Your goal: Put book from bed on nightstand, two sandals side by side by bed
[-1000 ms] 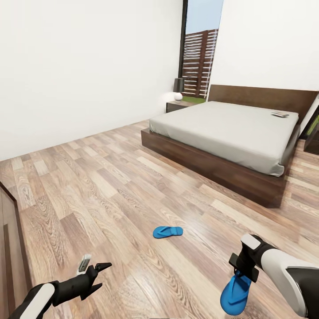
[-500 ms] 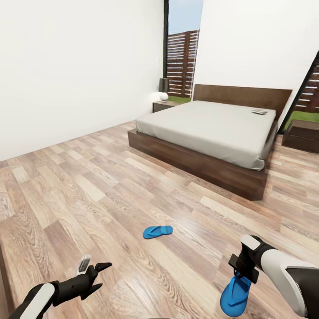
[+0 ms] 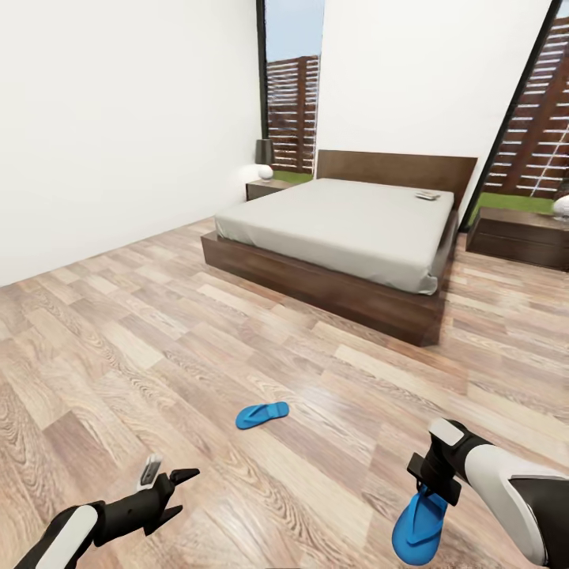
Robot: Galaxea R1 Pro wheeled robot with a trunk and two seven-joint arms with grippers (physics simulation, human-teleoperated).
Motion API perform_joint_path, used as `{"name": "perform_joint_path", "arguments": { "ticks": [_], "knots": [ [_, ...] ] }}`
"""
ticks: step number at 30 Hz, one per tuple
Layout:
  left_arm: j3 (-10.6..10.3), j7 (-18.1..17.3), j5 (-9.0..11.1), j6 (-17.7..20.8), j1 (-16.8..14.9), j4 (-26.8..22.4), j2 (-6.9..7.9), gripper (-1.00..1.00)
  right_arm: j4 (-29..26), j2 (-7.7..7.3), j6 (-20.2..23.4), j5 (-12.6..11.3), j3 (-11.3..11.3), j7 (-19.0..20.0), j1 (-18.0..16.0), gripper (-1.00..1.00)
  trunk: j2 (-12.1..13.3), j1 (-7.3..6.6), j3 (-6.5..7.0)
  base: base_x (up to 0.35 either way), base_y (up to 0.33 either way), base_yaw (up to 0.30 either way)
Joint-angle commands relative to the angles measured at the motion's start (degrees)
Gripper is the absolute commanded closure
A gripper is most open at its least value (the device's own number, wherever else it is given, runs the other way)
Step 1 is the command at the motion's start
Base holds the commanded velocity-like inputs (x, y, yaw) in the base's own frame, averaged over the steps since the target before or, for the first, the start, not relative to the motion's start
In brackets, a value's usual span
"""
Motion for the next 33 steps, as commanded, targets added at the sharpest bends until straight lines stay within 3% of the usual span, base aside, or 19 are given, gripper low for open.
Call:
{"name": "perform_joint_path", "arguments": {
  "ticks": [1, 18, 33],
  "knots": [
    [0.15, -0.22, -0.15, 0.33, -0.02, -0.01, -0.01, -1.0, -0.11, 0.02, 0.18, -0.64, 0.29, -0.25, -0.01, 1.0, -0.02, -0.01, -0.05, 0.0, 0.0, -0.201],
    [0.13, -0.22, -0.15, 0.37, -0.02, -0.01, 0.07, -1.0, -0.04, 0.07, 0.18, -0.64, 0.29, -0.25, -0.01, 1.0, -0.02, -0.01, -0.05, 0.0, 0.0, -0.166],
    [0.13, -0.22, -0.15, 0.34, -0.01, -0.01, 0.07, -1.0, -0.02, 0.07, 0.1, -0.69, 0.29, -0.12, 0.42, 1.0, -0.02, -0.01, -0.05, 0.061, 0.0, -0.025]
  ]
}}
